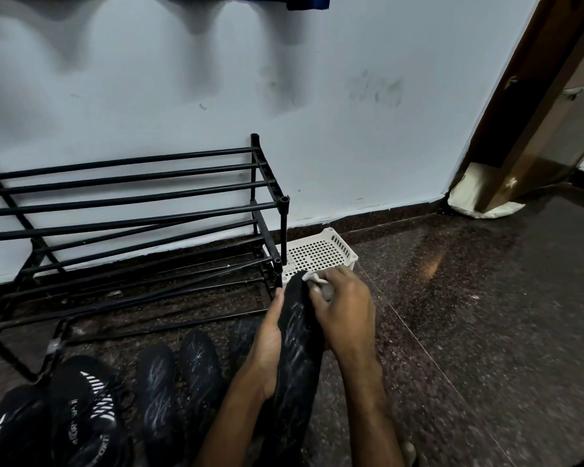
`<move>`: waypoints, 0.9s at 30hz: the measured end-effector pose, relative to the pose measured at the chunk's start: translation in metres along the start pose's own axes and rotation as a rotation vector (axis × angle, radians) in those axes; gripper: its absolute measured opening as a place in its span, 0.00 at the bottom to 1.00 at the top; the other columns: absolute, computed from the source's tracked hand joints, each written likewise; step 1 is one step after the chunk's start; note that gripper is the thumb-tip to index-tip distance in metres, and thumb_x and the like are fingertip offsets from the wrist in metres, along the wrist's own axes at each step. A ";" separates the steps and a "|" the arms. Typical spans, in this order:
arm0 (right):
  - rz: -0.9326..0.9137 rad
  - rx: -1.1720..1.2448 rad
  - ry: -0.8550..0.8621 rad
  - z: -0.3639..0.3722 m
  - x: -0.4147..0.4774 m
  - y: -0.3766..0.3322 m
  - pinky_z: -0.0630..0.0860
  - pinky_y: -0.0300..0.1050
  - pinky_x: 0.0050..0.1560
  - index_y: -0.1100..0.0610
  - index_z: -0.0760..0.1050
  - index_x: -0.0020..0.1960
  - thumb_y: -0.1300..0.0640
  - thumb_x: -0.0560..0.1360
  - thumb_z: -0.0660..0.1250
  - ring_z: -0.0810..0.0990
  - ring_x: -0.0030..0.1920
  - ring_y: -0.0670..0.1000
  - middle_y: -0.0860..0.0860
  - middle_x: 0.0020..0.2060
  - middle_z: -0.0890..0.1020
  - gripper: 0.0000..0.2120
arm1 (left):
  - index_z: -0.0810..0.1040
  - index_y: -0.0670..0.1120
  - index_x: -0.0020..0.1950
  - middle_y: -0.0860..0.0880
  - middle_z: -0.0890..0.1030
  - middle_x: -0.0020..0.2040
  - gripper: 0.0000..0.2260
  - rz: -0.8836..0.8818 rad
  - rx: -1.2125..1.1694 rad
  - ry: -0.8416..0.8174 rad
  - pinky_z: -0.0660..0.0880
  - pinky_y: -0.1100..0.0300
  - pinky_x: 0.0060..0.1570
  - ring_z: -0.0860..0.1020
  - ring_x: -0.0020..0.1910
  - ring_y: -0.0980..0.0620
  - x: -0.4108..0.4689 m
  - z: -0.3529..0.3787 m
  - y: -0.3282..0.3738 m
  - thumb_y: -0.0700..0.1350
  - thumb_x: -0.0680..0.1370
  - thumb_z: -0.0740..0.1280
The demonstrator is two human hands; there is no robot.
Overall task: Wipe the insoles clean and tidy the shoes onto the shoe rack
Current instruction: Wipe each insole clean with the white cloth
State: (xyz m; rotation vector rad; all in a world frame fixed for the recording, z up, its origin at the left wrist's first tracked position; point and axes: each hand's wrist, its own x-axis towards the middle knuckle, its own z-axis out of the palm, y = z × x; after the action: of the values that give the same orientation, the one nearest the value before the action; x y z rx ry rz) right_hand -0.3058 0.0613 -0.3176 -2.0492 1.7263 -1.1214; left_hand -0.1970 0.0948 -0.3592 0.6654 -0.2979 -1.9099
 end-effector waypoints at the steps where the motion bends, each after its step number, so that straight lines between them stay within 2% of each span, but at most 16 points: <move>1: -0.037 0.038 -0.041 0.001 -0.001 -0.003 0.79 0.43 0.47 0.52 0.81 0.53 0.56 0.75 0.71 0.78 0.43 0.44 0.44 0.46 0.79 0.08 | 0.80 0.40 0.64 0.39 0.80 0.61 0.29 0.011 -0.006 0.003 0.73 0.51 0.63 0.79 0.59 0.44 0.001 -0.001 0.000 0.62 0.80 0.57; 3: -0.135 0.130 -0.187 0.004 -0.005 -0.007 0.78 0.43 0.46 0.50 0.82 0.51 0.55 0.74 0.70 0.79 0.43 0.43 0.43 0.45 0.80 0.07 | 0.81 0.40 0.57 0.40 0.82 0.53 0.26 0.037 -0.027 0.017 0.70 0.52 0.63 0.80 0.54 0.44 0.003 -0.007 0.003 0.62 0.79 0.59; 5: -0.141 0.150 -0.254 0.005 -0.006 -0.002 0.79 0.48 0.46 0.50 0.82 0.50 0.53 0.73 0.71 0.80 0.44 0.43 0.43 0.44 0.81 0.07 | 0.83 0.40 0.53 0.40 0.83 0.49 0.27 0.053 -0.030 0.020 0.73 0.51 0.59 0.81 0.50 0.44 0.005 -0.011 0.005 0.63 0.79 0.59; 8: -0.031 0.040 -0.105 0.002 -0.001 0.009 0.80 0.50 0.49 0.52 0.82 0.51 0.57 0.73 0.72 0.79 0.44 0.45 0.45 0.46 0.80 0.07 | 0.84 0.41 0.56 0.40 0.83 0.54 0.29 0.035 0.016 0.000 0.79 0.51 0.52 0.83 0.51 0.44 0.004 -0.011 0.007 0.63 0.81 0.54; 10: -0.036 0.024 -0.018 0.001 0.002 0.007 0.80 0.48 0.49 0.53 0.81 0.52 0.58 0.73 0.72 0.79 0.44 0.46 0.46 0.46 0.80 0.08 | 0.83 0.41 0.59 0.40 0.83 0.57 0.29 0.039 0.034 0.014 0.80 0.50 0.52 0.82 0.53 0.44 0.004 -0.010 0.007 0.62 0.81 0.54; 12: -0.098 0.058 -0.072 0.002 0.002 0.005 0.78 0.43 0.45 0.52 0.82 0.51 0.59 0.73 0.72 0.78 0.42 0.44 0.45 0.45 0.79 0.07 | 0.83 0.40 0.58 0.39 0.83 0.57 0.29 0.033 0.001 -0.008 0.80 0.50 0.50 0.83 0.53 0.44 0.003 -0.010 0.009 0.62 0.81 0.54; 14: -0.109 0.123 -0.215 0.001 -0.001 0.009 0.77 0.42 0.46 0.51 0.83 0.49 0.58 0.72 0.73 0.79 0.43 0.42 0.44 0.44 0.81 0.06 | 0.84 0.40 0.55 0.39 0.84 0.52 0.30 0.036 -0.007 -0.034 0.81 0.52 0.46 0.84 0.49 0.44 0.002 -0.012 0.012 0.62 0.81 0.54; 15: -0.100 0.138 -0.255 0.000 -0.002 0.012 0.78 0.45 0.46 0.51 0.83 0.47 0.57 0.72 0.73 0.79 0.43 0.42 0.43 0.43 0.81 0.05 | 0.84 0.40 0.55 0.39 0.84 0.51 0.30 0.036 0.002 -0.034 0.81 0.53 0.46 0.84 0.47 0.45 0.001 -0.013 0.013 0.62 0.81 0.54; 17: -0.071 0.102 -0.215 -0.001 -0.002 0.013 0.78 0.46 0.45 0.52 0.83 0.46 0.57 0.71 0.72 0.79 0.42 0.44 0.44 0.43 0.81 0.05 | 0.81 0.41 0.60 0.40 0.83 0.53 0.29 0.025 0.027 -0.016 0.79 0.52 0.49 0.82 0.49 0.45 0.000 -0.010 0.012 0.63 0.81 0.54; 19: -0.048 0.047 -0.085 0.000 -0.001 0.004 0.75 0.38 0.43 0.54 0.82 0.49 0.58 0.72 0.72 0.77 0.41 0.44 0.45 0.44 0.80 0.06 | 0.81 0.41 0.61 0.40 0.83 0.55 0.28 0.016 0.033 0.004 0.79 0.51 0.53 0.82 0.53 0.45 0.000 -0.006 0.007 0.62 0.81 0.55; 21: -0.072 0.054 -0.048 0.001 0.000 -0.006 0.71 0.31 0.42 0.54 0.81 0.50 0.58 0.73 0.71 0.76 0.42 0.42 0.45 0.46 0.79 0.06 | 0.81 0.41 0.59 0.41 0.82 0.55 0.27 0.010 -0.003 -0.008 0.76 0.52 0.59 0.80 0.55 0.45 0.002 -0.004 0.003 0.62 0.81 0.55; 22: -0.099 0.090 -0.099 0.001 0.000 -0.009 0.73 0.32 0.42 0.53 0.81 0.50 0.58 0.73 0.71 0.77 0.42 0.42 0.44 0.45 0.79 0.06 | 0.81 0.41 0.58 0.41 0.82 0.54 0.27 0.020 -0.029 -0.016 0.73 0.52 0.61 0.80 0.55 0.45 0.002 -0.005 0.003 0.62 0.81 0.56; 24: -0.110 0.143 -0.239 -0.001 -0.003 -0.007 0.78 0.41 0.45 0.52 0.82 0.48 0.57 0.72 0.72 0.78 0.42 0.41 0.42 0.44 0.80 0.06 | 0.82 0.40 0.55 0.40 0.82 0.51 0.27 0.035 -0.050 -0.011 0.72 0.52 0.60 0.80 0.52 0.45 0.002 -0.009 0.005 0.63 0.80 0.57; 25: -0.088 0.128 -0.253 -0.002 -0.003 -0.003 0.79 0.45 0.46 0.52 0.82 0.48 0.57 0.72 0.72 0.78 0.43 0.42 0.43 0.44 0.81 0.06 | 0.82 0.40 0.55 0.40 0.82 0.51 0.28 0.042 -0.041 -0.007 0.74 0.51 0.58 0.81 0.51 0.44 0.000 -0.010 0.006 0.63 0.80 0.57; 27: -0.015 0.056 -0.150 -0.004 -0.002 0.003 0.80 0.49 0.48 0.53 0.82 0.49 0.58 0.72 0.73 0.79 0.43 0.44 0.45 0.45 0.81 0.06 | 0.83 0.40 0.57 0.39 0.83 0.53 0.29 0.058 -0.012 -0.012 0.77 0.50 0.54 0.82 0.51 0.44 0.000 -0.009 0.007 0.63 0.80 0.56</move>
State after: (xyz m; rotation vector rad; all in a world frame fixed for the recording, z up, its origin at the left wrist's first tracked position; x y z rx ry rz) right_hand -0.3110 0.0636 -0.3173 -2.0593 1.5925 -0.9815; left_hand -0.1864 0.0928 -0.3629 0.6314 -0.3104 -1.8598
